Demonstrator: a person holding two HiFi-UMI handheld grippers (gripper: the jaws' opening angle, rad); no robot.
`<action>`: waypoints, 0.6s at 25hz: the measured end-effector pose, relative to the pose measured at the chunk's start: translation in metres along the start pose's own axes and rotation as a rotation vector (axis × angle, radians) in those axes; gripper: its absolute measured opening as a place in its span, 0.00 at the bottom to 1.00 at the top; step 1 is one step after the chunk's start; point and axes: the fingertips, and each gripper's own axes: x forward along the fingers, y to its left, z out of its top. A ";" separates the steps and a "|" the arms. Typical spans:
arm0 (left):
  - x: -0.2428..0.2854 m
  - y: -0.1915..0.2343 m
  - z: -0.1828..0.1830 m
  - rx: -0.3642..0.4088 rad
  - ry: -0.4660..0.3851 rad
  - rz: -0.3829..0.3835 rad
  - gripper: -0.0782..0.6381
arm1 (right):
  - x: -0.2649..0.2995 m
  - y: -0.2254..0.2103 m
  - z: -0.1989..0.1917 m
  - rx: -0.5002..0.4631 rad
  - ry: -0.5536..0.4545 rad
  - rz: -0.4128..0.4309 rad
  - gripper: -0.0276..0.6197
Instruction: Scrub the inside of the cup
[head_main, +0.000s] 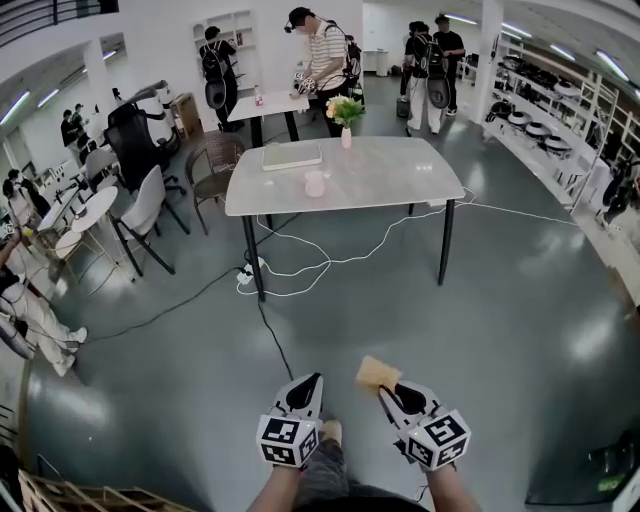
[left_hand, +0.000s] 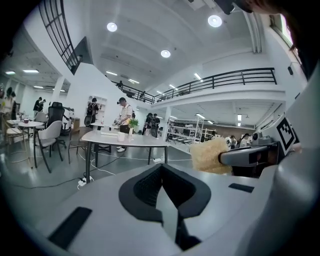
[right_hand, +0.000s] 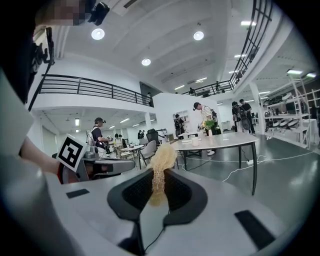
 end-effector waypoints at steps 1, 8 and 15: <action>0.007 0.006 0.005 -0.002 0.000 -0.004 0.13 | 0.008 -0.004 0.004 0.001 0.003 -0.001 0.14; 0.067 0.066 0.022 -0.023 0.016 -0.013 0.13 | 0.085 -0.038 0.024 0.004 0.031 -0.006 0.14; 0.130 0.124 0.056 -0.028 0.006 -0.031 0.13 | 0.163 -0.069 0.056 -0.012 0.047 -0.012 0.14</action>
